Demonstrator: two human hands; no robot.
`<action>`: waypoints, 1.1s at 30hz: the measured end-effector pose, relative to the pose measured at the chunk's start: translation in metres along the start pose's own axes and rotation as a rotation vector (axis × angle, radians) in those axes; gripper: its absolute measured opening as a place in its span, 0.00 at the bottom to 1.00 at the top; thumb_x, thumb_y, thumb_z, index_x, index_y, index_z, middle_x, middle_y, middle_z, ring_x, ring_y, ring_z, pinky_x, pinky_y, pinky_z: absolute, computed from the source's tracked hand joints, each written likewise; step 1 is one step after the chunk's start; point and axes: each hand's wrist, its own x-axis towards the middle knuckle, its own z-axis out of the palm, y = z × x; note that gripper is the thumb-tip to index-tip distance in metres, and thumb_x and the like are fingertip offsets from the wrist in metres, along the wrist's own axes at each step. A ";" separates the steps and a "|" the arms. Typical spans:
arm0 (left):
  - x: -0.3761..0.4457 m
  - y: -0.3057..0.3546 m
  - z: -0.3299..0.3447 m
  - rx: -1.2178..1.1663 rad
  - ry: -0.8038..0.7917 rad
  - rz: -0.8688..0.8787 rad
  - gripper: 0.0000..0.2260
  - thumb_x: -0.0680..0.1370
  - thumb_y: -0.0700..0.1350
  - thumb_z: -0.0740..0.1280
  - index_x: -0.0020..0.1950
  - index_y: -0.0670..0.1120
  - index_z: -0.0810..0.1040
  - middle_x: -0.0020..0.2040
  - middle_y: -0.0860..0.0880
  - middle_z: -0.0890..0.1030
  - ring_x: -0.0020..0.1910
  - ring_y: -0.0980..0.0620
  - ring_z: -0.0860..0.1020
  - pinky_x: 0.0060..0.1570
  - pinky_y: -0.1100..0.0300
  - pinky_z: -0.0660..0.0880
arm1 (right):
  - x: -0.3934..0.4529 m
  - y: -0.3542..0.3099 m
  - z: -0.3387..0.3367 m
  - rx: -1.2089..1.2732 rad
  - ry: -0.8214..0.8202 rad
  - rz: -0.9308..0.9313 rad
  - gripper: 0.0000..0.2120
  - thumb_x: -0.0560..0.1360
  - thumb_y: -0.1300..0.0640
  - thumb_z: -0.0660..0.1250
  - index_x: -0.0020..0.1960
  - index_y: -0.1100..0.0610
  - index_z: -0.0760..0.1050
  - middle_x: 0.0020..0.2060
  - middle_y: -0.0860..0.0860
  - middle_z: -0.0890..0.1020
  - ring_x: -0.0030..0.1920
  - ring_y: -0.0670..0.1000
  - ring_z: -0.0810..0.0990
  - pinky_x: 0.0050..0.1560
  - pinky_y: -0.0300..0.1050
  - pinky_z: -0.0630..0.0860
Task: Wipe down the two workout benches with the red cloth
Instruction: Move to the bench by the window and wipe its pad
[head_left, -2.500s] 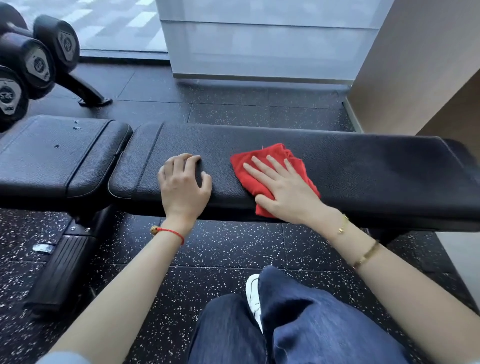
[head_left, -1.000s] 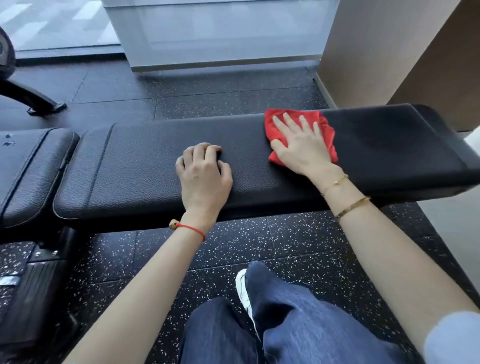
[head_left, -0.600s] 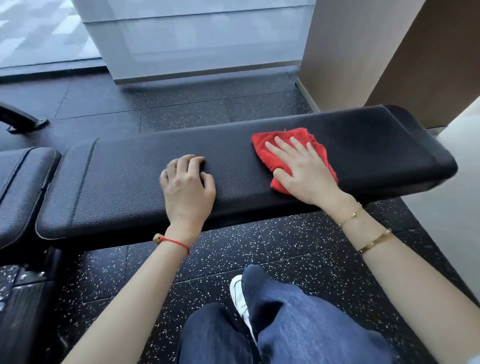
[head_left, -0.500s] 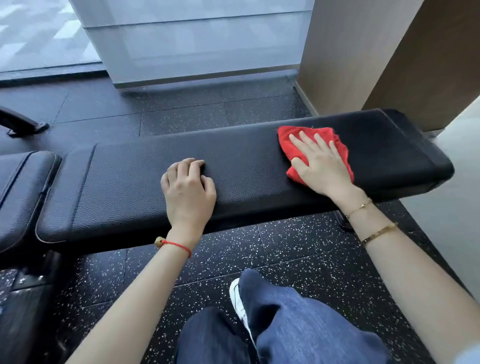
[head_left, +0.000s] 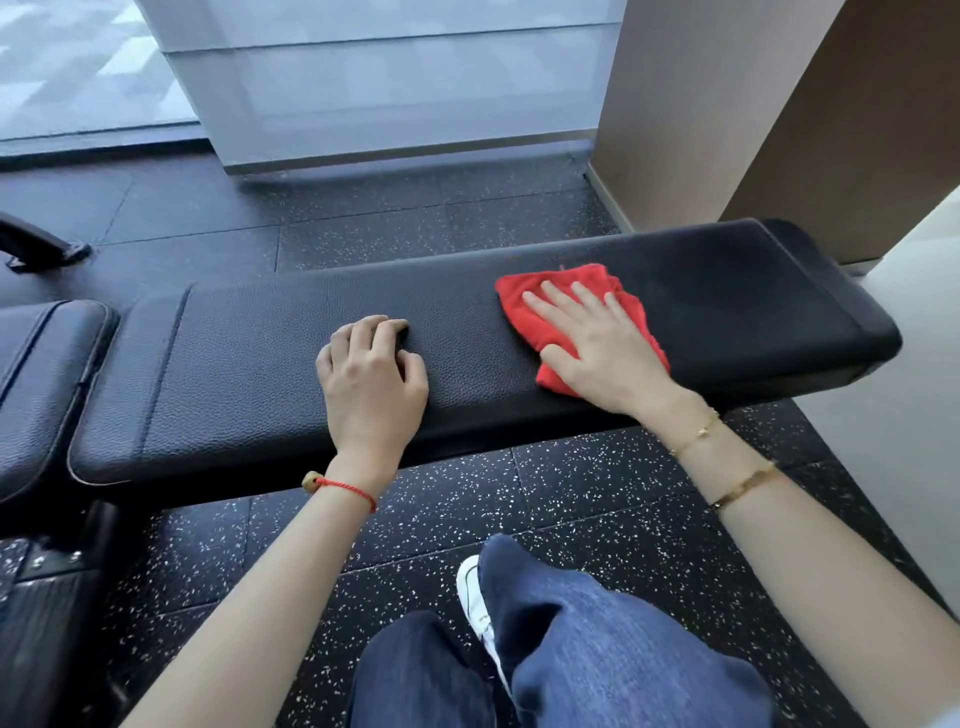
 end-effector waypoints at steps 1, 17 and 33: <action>0.000 0.000 0.000 -0.002 0.001 -0.001 0.14 0.76 0.45 0.62 0.60 0.48 0.78 0.63 0.50 0.78 0.65 0.44 0.71 0.67 0.47 0.65 | 0.001 0.011 -0.002 -0.003 -0.001 0.051 0.28 0.79 0.46 0.56 0.78 0.41 0.53 0.79 0.44 0.54 0.79 0.52 0.50 0.78 0.54 0.42; 0.001 0.002 -0.007 -0.057 -0.021 -0.040 0.14 0.75 0.43 0.64 0.59 0.46 0.79 0.62 0.48 0.78 0.66 0.45 0.71 0.68 0.50 0.64 | 0.029 -0.053 0.010 -0.020 -0.033 -0.163 0.29 0.79 0.47 0.55 0.78 0.42 0.52 0.79 0.44 0.54 0.79 0.52 0.49 0.77 0.54 0.41; -0.001 -0.076 -0.041 -0.004 0.117 -0.162 0.12 0.74 0.40 0.64 0.55 0.45 0.80 0.57 0.47 0.80 0.61 0.43 0.73 0.63 0.48 0.65 | 0.088 -0.125 0.026 -0.039 -0.102 -0.183 0.28 0.80 0.44 0.50 0.79 0.44 0.50 0.79 0.45 0.52 0.79 0.54 0.48 0.77 0.57 0.40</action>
